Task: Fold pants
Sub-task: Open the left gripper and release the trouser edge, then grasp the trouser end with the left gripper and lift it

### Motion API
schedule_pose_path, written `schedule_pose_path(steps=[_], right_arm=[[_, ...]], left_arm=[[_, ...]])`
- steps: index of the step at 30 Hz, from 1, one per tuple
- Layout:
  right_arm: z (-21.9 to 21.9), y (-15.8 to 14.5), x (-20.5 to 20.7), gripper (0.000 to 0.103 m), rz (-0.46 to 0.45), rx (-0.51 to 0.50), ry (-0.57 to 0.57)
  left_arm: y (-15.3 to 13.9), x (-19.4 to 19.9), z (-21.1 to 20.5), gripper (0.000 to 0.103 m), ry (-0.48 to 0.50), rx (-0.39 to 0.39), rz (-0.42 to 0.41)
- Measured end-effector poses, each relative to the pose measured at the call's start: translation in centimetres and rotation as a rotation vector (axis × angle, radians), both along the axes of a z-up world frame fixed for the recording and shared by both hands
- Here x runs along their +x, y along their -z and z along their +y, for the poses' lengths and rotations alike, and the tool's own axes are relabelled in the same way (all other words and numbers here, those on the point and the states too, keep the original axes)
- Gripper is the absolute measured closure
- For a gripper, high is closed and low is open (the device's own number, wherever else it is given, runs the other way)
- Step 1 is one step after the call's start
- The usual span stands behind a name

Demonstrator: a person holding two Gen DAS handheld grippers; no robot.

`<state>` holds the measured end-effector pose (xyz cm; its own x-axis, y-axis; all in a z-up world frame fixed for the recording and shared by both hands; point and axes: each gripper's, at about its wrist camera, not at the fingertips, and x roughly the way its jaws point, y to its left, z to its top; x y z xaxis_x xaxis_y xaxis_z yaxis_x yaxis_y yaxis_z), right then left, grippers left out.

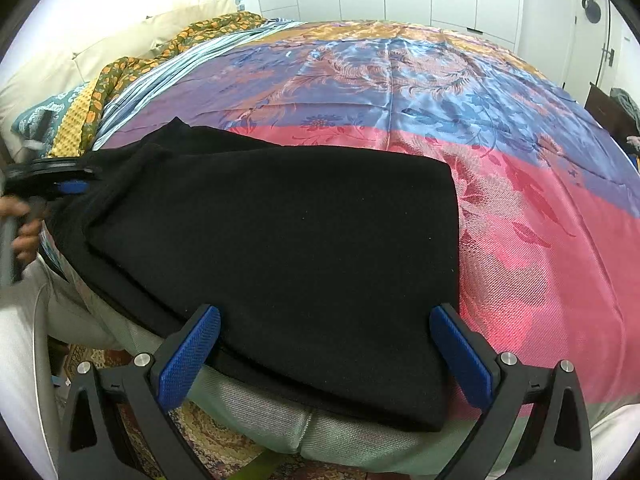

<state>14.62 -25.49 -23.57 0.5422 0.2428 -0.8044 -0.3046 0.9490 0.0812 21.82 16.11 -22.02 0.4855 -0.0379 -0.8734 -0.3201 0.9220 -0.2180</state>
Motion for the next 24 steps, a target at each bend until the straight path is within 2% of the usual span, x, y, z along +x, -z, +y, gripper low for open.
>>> schedule_pose_path(steps=[2, 4, 6, 9, 10, 12, 14, 16, 18, 24], right_arm=[[0.0, 0.0, -0.1, 0.0, -0.001, -0.005, 0.002], [-0.1, 0.1, -0.1, 0.0, -0.001, -0.002, 0.003], [-0.1, 0.1, 0.0, 0.0, 0.003, -0.001, 0.003], [-0.1, 0.0, 0.0, 0.0, 0.003, 0.0, 0.003], [-0.1, 0.0, 0.0, 0.0, 0.003, 0.002, 0.004], [-0.1, 0.0, 0.1, 0.0, 0.001, 0.007, 0.006], [-0.2, 0.0, 0.2, 0.0, 0.0, 0.012, 0.009], [-0.2, 0.0, 0.3, 0.0, 0.001, 0.016, 0.011], [-0.2, 0.0, 0.3, 0.0, 0.001, 0.016, 0.009], [-0.3, 0.0, 0.4, 0.0, 0.002, 0.02, 0.009]], left_arm=[[-0.5, 0.0, -0.3, 0.019, 0.003, -0.016, -0.012], [-0.5, -0.7, -0.8, 0.02, 0.023, 0.002, -0.015], [-1.3, -2.2, -0.9, 0.025, 0.026, 0.003, -0.023], [-4.6, -5.2, 0.2, 0.025, -0.003, -0.102, -0.134], [-6.0, -7.0, 1.4, 0.023, -0.057, -0.149, -0.191], [-6.8, -9.6, 3.8, 0.022, -0.176, -0.234, -0.257], [-6.1, -12.7, 7.3, 0.022, -0.354, -0.397, -0.34], [-4.6, -14.4, 9.6, 0.022, -0.475, -0.494, -0.37], [-3.3, -15.4, 11.3, 0.022, -0.553, -0.539, -0.363], [-1.0, -17.1, 13.8, 0.024, -0.702, -0.581, -0.37]])
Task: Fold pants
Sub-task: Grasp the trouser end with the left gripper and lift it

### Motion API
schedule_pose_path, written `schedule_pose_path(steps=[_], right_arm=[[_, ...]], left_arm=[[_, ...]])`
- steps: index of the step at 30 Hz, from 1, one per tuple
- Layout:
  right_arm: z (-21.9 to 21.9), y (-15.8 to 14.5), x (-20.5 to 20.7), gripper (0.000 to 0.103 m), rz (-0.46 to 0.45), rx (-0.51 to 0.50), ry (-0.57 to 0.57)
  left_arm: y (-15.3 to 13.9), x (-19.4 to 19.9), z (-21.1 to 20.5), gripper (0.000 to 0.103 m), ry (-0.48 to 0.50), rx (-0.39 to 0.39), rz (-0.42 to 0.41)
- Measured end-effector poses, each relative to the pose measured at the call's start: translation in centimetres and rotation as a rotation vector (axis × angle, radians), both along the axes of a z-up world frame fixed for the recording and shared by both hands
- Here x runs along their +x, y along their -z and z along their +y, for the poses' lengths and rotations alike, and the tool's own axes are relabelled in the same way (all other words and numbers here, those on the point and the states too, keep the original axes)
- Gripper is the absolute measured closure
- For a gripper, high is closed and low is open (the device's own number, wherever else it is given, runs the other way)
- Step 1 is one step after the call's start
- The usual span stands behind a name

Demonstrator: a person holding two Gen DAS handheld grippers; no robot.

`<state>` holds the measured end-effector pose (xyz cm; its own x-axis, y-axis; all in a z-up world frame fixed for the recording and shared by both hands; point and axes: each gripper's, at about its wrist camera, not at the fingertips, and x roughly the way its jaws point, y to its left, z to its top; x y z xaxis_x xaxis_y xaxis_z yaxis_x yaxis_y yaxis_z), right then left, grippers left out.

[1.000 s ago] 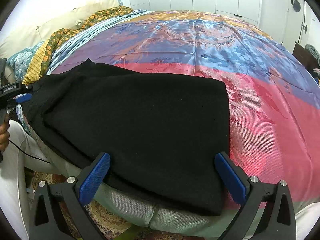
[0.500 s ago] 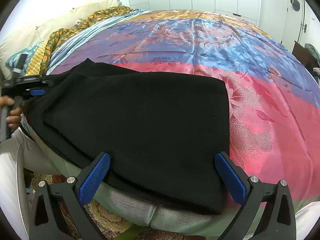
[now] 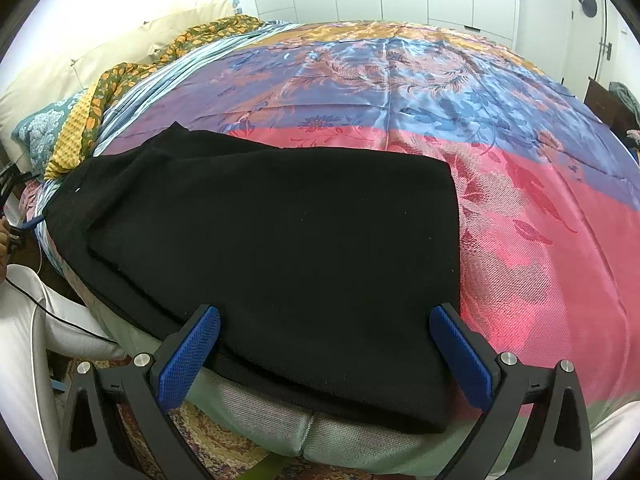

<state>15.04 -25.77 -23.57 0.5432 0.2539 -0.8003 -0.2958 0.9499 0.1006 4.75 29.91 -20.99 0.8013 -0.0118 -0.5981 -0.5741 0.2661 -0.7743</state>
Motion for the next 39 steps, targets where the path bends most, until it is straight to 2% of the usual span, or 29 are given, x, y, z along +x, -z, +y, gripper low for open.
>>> schedule_pose_path(steps=[4, 7, 14, 16, 19, 21, 23, 24, 25, 27, 29, 31, 33, 35, 39], right_arm=[[0.0, 0.0, 0.0, 0.0, 0.0, 0.001, -0.001], [0.0, 0.0, 0.0, 0.0, 0.0, 0.001, 0.0], [-0.1, 0.0, 0.0, 0.0, -0.006, 0.002, 0.003], [-0.1, 0.0, 0.0, 0.0, -0.007, 0.003, 0.003], [-0.1, 0.0, 0.0, 0.0, -0.007, 0.003, 0.002], [-0.1, 0.0, 0.1, 0.0, -0.007, 0.003, 0.001], [-0.1, 0.0, 0.0, 0.0, -0.007, 0.003, 0.001], [-0.2, 0.0, 0.1, 0.0, -0.007, 0.004, 0.001], [-0.1, 0.0, 0.0, 0.0, -0.007, 0.003, 0.001], [-0.2, 0.0, 0.0, 0.0, -0.008, 0.003, 0.001], [-0.2, 0.0, 0.0, 0.0, -0.009, 0.004, 0.001], [-0.2, 0.0, 0.0, 0.0, -0.013, 0.005, 0.001], [-0.1, -0.1, -0.1, 0.0, -0.014, 0.003, 0.002], [-0.1, 0.0, -0.1, 0.0, -0.014, 0.004, 0.003], [-0.1, -0.1, -0.1, 0.0, -0.016, 0.005, 0.002]], left_arm=[[1.7, -0.4, 0.7, 0.024, -0.009, -0.02, 0.032], [2.5, 0.1, 1.0, 0.032, 0.005, -0.031, 0.038], [2.4, 0.9, 1.2, 0.043, 0.013, 0.011, 0.055], [2.7, 1.3, 1.4, 0.044, 0.02, 0.034, 0.086], [4.0, 2.5, 1.7, 0.038, 0.048, 0.026, 0.14], [4.2, 3.2, 1.7, 0.032, 0.066, 0.038, 0.148], [4.1, 3.8, 1.4, 0.017, 0.093, 0.057, 0.144], [4.0, 4.2, 1.2, 0.017, 0.106, 0.074, 0.153], [3.8, 4.5, 0.9, 0.02, 0.117, 0.105, 0.179], [3.5, 4.6, 0.5, 0.044, 0.113, 0.147, 0.222], [3.4, 3.8, 0.7, 0.063, 0.089, 0.133, 0.203], [3.6, 2.9, 1.3, 0.07, 0.062, 0.078, 0.154], [3.4, 2.6, 1.3, 0.074, 0.055, 0.071, 0.14], [2.5, 2.5, 0.9, 0.079, 0.06, 0.098, 0.138], [0.0, 2.6, -0.1, 0.082, 0.088, 0.174, 0.129]])
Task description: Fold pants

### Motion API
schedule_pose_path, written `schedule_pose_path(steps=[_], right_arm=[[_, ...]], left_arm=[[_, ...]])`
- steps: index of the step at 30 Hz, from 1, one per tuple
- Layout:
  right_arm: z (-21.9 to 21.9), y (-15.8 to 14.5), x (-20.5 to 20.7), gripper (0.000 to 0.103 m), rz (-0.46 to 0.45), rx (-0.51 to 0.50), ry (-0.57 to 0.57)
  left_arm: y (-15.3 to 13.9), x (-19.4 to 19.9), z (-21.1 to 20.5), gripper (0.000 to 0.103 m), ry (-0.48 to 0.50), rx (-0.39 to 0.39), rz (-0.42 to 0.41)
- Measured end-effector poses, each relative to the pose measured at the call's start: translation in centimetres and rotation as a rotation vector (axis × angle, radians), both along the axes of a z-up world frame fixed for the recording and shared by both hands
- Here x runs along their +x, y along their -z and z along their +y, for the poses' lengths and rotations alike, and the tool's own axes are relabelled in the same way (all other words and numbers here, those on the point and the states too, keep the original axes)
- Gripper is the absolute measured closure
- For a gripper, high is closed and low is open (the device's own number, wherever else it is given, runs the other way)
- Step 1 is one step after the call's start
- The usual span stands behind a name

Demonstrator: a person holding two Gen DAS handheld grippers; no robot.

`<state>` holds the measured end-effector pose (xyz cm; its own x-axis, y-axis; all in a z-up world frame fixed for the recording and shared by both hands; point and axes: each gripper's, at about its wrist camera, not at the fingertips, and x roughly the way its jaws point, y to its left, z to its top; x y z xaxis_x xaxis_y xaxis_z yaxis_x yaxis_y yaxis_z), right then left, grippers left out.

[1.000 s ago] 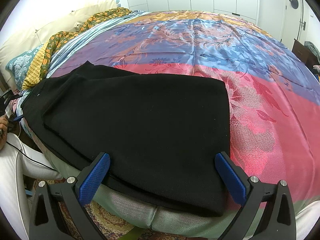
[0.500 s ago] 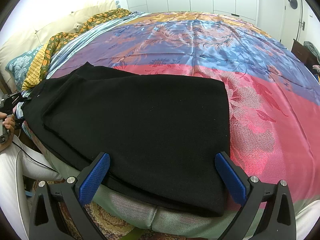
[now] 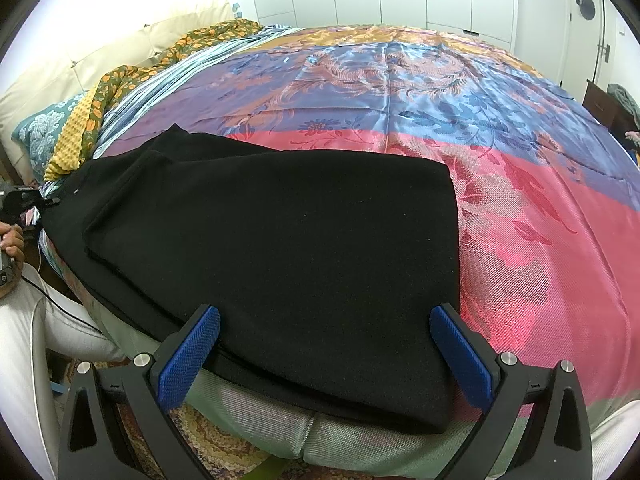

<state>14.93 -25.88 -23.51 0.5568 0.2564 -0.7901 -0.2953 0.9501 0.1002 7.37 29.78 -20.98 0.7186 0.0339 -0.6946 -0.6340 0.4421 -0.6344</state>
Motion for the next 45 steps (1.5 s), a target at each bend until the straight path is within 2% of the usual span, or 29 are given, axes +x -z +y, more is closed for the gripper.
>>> schedule_pose_path(steps=[6, 10, 14, 18, 20, 23, 27, 28, 30, 31, 32, 34, 37, 39, 41, 43, 45], right_arm=[[0.0, 0.0, 0.0, 0.0, -0.002, 0.005, 0.002], [0.0, 0.0, -0.1, 0.0, -0.002, 0.005, 0.002], [0.0, 0.0, -0.1, 0.0, -0.004, 0.008, 0.003], [0.0, 0.1, -0.2, 0.0, -0.005, 0.01, 0.003], [0.0, 0.1, -0.2, 0.0, -0.005, 0.011, 0.003], [-0.1, 0.0, -0.2, 0.0, -0.004, 0.014, 0.003], [-1.1, -1.0, -0.3, 0.0, -0.019, 0.062, 0.032], [-1.5, -1.5, -0.3, 0.0, -0.032, 0.086, 0.05], [-2.8, -2.7, -0.5, 0.0, -0.071, 0.15, 0.089], [-3.5, -3.1, -0.6, 0.0, -0.088, 0.174, 0.111], [-4.2, -3.4, -0.7, 0.0, -0.102, 0.192, 0.141], [-5.3, -3.6, -0.6, 0.0, -0.109, 0.218, 0.193], [-6.6, -3.5, -0.3, 0.0, -0.11, 0.256, 0.254], [-7.3, -3.6, -0.1, 0.0, -0.114, 0.274, 0.281], [-7.7, -3.7, -0.1, 0.0, -0.124, 0.286, 0.296], [-7.9, -3.8, -0.1, 0.0, -0.13, 0.3, 0.297], [-7.9, -4.0, -0.4, 0.0, -0.14, 0.301, 0.288]], left_arm=[[-4.5, 1.0, -2.6, 0.084, 0.084, 0.139, 0.011], [-9.2, 2.9, -6.9, 0.085, 0.195, 0.29, 0.001], [-13.9, 4.1, -13.8, 0.085, 0.373, 0.456, -0.051], [-15.7, 6.1, -22.2, 0.085, 0.593, 0.573, -0.072], [-15.2, 6.9, -26.9, 0.085, 0.715, 0.611, -0.075], [-12.6, 8.1, -33.7, 0.085, 0.907, 0.673, -0.044], [-5.8, 9.8, -39.9, 0.083, 1.127, 0.715, 0.061], [-3.5, 10.2, -41.1, 0.081, 1.179, 0.74, 0.107], [-1.6, 10.0, -42.8, 0.07, 1.235, 0.788, 0.158], [-1.2, 9.8, -43.4, 0.067, 1.251, 0.834, 0.165], [-1.4, 9.4, -44.1, 0.058, 1.261, 0.87, 0.158], [-2.5, 8.6, -44.6, 0.043, 1.301, 0.87, 0.118], [-5.4, 6.7, -44.3, 0.041, 1.331, 0.839, 0.032], [-8.2, 5.6, -42.9, 0.04, 1.319, 0.787, -0.044], [-10.1, 5.4, -40.8, 0.037, 1.254, 0.734, -0.088], [-11.2, 6.2, -38.0, 0.037, 1.142, 0.696, -0.098], [-11.3, 7.2, -33.4, 0.037, 0.963, 0.671, -0.069]])
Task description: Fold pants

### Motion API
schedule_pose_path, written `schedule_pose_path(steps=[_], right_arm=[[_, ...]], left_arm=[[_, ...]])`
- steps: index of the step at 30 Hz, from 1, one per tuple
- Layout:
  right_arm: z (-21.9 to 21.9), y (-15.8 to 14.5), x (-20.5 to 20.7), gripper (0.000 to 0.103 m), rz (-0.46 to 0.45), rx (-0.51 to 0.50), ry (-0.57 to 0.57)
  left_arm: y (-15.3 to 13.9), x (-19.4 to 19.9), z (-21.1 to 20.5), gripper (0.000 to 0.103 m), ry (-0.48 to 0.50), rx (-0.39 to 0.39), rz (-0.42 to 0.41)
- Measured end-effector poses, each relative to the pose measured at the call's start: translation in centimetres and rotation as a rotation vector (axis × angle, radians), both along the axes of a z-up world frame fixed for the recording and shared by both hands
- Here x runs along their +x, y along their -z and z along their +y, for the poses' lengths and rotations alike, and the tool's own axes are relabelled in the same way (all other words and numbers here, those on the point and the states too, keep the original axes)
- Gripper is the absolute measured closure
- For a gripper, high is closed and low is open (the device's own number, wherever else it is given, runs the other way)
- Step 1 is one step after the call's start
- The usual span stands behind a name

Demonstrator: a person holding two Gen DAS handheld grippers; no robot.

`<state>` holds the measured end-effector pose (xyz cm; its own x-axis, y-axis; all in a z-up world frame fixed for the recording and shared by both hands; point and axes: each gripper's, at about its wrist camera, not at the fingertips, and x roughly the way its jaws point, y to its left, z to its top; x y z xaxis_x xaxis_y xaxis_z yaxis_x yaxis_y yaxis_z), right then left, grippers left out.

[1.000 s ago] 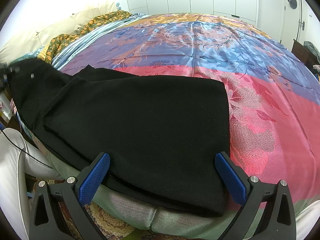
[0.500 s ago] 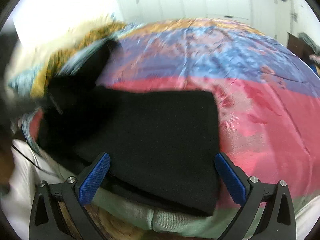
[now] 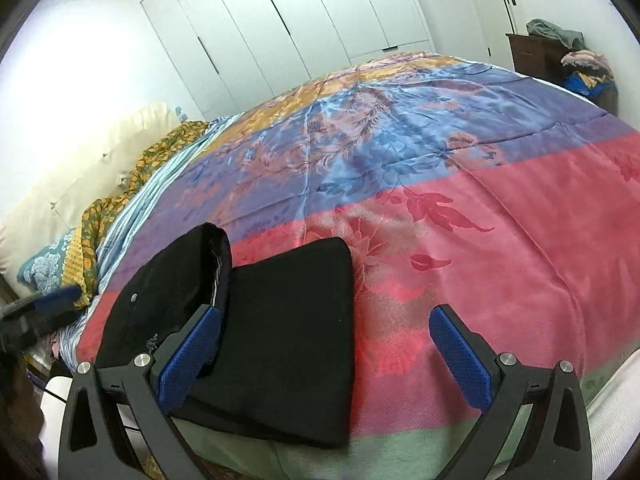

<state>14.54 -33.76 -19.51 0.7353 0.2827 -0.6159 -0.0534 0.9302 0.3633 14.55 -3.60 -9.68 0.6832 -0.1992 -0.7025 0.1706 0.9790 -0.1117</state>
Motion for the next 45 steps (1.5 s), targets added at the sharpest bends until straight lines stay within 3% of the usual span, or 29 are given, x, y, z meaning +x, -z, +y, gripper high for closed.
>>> schedule_pose_path(steps=[1, 2, 4, 7, 11, 13, 16, 19, 24, 26, 29, 34, 36, 39, 41, 42, 44, 45], right_arm=[[0.3, -0.2, 0.0, 0.0, -0.005, -0.004, -0.009], [0.4, -0.3, -0.1, 0.0, -0.009, -0.01, -0.016], [0.8, -0.5, 0.0, 0.0, -0.012, -0.018, -0.041], [1.6, -1.1, 0.3, 0.0, -0.002, -0.001, -0.092], [3.0, -2.0, 1.7, 0.0, 0.043, 0.103, -0.224], [3.8, -2.0, 3.3, 0.003, 0.094, 0.201, -0.312], [5.5, -1.2, 6.3, 0.01, 0.212, 0.349, -0.447], [7.5, 0.6, 9.1, 0.016, 0.345, 0.416, -0.519], [11.4, 3.4, 10.8, 0.027, 0.49, 0.274, -0.629], [11.6, 3.6, 10.9, 0.029, 0.487, 0.201, -0.607], [10.9, 3.9, 11.2, 0.029, 0.52, 0.304, -0.598], [11.6, 5.0, 11.0, 0.036, 0.621, 0.31, -0.669], [11.7, 5.3, 11.2, 0.041, 0.629, 0.297, -0.665], [12.1, 6.3, 11.9, 0.044, 0.671, 0.394, -0.661], [13.4, 6.6, 12.3, 0.046, 0.668, 0.363, -0.665], [14.1, 6.6, 12.5, 0.053, 0.662, 0.338, -0.672], [15.2, 6.4, 12.5, 0.079, 0.636, 0.219, -0.658], [15.4, 6.2, 12.4, 0.08, 0.622, 0.21, -0.655]], left_arm=[[0.6, 0.5, 2.3, 0.04, -0.094, -0.01, 0.012], [1.3, 0.9, 4.0, 0.054, -0.168, -0.009, 0.027], [4.4, 1.9, 6.5, 0.069, -0.267, -0.015, 0.091], [8.7, 3.1, 5.1, 0.088, -0.21, -0.026, 0.204], [9.6, 3.1, 0.4, 0.103, -0.073, 0.021, 0.182], [10.3, 3.6, -0.7, 0.103, -0.015, 0.001, 0.208], [10.5, 3.7, -1.3, 0.103, -0.013, 0.021, 0.194], [10.3, 3.3, -0.3, 0.102, -0.016, -0.025, 0.199], [10.2, 3.0, 0.4, 0.101, -0.018, -0.044, 0.197], [10.3, 3.1, 0.4, 0.101, -0.018, -0.037, 0.194], [10.4, 3.2, 0.5, 0.1, -0.021, -0.04, 0.195], [10.4, 3.2, 0.5, 0.1, -0.021, -0.041, 0.197], [10.4, 3.1, 0.5, 0.1, -0.024, -0.038, 0.193], [10.4, 3.0, 0.3, 0.1, -0.027, -0.024, 0.185], [10.5, 3.0, 0.2, 0.1, -0.026, -0.017, 0.184], [10.4, 3.0, 0.3, 0.1, -0.026, -0.014, 0.181], [10.2, 3.0, 0.6, 0.1, -0.022, -0.012, 0.187], [9.7, 3.0, 0.9, 0.099, -0.025, -0.017, 0.198]])
